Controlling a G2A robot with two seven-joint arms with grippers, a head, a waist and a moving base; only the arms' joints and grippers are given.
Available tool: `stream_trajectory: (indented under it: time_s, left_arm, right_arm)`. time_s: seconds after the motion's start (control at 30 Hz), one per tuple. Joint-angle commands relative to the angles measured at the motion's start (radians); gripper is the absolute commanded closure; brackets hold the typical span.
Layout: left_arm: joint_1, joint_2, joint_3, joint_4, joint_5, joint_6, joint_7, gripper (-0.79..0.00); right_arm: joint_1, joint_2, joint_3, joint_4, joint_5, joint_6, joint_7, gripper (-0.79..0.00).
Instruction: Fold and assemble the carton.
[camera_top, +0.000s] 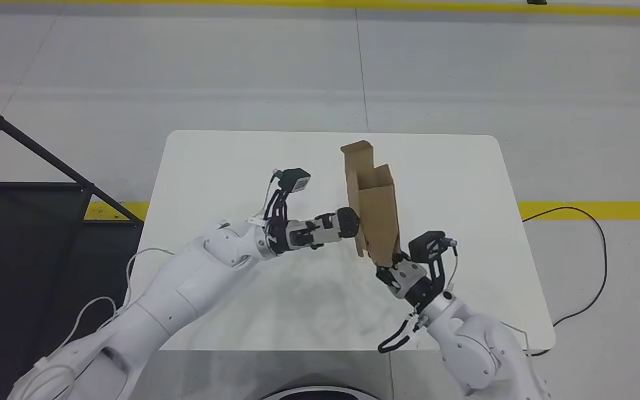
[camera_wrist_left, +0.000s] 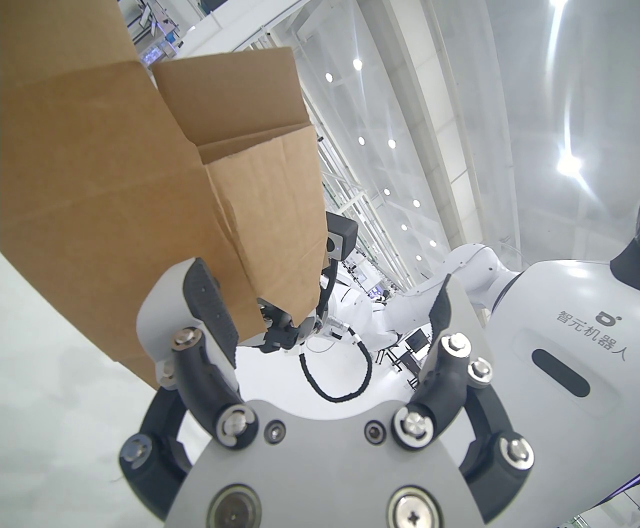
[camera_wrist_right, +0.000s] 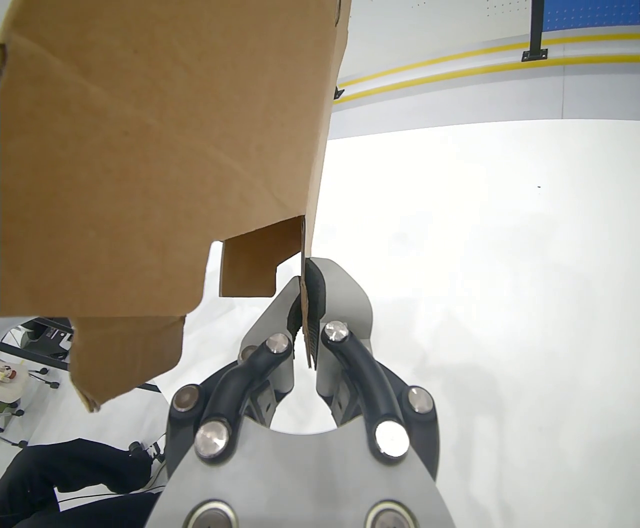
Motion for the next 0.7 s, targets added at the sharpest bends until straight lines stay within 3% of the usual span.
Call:
stream_trajectory:
  time_s: [0.0,0.33,0.67]
  left_arm:
    - [-0.003,-0.002,0.003,0.004,0.0,0.0,0.0,-0.785]
    - [-0.007,-0.001,0.004,0.017,0.004,-0.005,0.005,-0.785]
    - [0.019,0.052,-0.05,-0.039,0.07,-0.007,0.007,-0.785]
  right_arm:
    - [-0.001,-0.001,0.0,-0.002,-0.003,0.0,0.0,0.0]
    - [-0.002,-0.004,0.01,-0.004,0.029,0.023,0.034,0.0]
    - [0.033,0.004,0.083,0.026,0.224,-0.063,0.187,0.0]
